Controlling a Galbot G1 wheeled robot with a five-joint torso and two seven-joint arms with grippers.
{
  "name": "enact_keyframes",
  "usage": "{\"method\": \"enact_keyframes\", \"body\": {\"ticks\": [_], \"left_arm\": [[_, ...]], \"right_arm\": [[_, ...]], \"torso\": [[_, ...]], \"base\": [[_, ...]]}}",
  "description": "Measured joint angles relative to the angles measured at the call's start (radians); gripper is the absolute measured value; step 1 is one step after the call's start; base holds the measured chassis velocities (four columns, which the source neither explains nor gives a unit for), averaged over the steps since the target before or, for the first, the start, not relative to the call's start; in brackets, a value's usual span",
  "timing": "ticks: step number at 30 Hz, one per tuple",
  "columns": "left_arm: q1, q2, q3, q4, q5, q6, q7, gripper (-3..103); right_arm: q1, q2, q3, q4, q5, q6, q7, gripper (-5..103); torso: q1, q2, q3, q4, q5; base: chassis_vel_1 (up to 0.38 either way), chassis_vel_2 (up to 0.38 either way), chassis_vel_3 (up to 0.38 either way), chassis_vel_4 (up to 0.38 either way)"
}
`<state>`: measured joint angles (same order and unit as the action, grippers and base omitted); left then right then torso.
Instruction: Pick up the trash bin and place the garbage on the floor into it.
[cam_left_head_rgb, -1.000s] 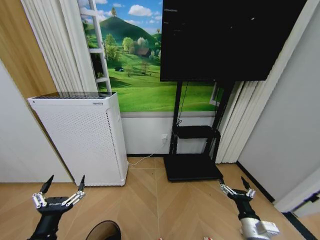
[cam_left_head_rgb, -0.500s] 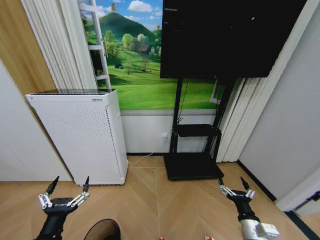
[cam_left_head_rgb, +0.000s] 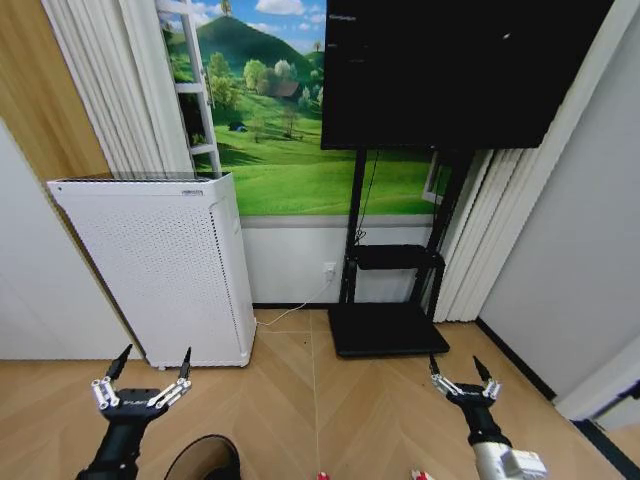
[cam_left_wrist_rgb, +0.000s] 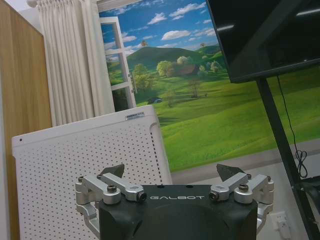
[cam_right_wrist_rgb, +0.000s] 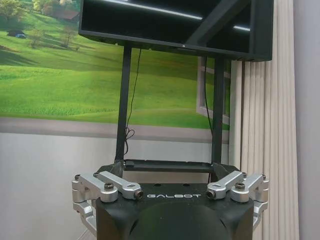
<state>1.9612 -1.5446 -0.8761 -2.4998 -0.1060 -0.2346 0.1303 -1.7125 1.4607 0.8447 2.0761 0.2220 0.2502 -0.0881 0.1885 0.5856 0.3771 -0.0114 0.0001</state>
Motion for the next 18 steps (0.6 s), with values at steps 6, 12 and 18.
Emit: {"method": "enact_keyframes", "body": {"ticks": [6, 12, 18], "left_arm": [[-0.020, 0.005, 0.017, 0.000, 0.022, 0.013, 0.007, 100], [-0.032, 0.011, 0.010, 0.088, -0.026, 0.004, 0.040, 100], [-0.034, 0.009, 0.009, 0.118, -0.031, -0.009, 0.049, 100]], "right_arm": [[-0.001, 0.006, -0.001, -0.005, -0.004, 0.003, -0.002, 100], [0.003, 0.007, 0.026, -0.021, 0.020, 0.005, 0.001, 100], [-0.001, 0.034, 0.017, -0.048, 0.004, 0.027, 0.000, 100]], "torso": [[-0.010, -0.024, -0.014, 0.0000, 0.0000], [-0.023, -0.060, -0.037, 0.0000, -0.0002], [-0.031, -0.083, -0.051, 0.0000, -0.0001]], "base": [[0.000, 0.000, 0.000, 0.000], [0.000, 0.000, 0.000, 0.000], [0.000, 0.000, 0.000, 0.000]]}}
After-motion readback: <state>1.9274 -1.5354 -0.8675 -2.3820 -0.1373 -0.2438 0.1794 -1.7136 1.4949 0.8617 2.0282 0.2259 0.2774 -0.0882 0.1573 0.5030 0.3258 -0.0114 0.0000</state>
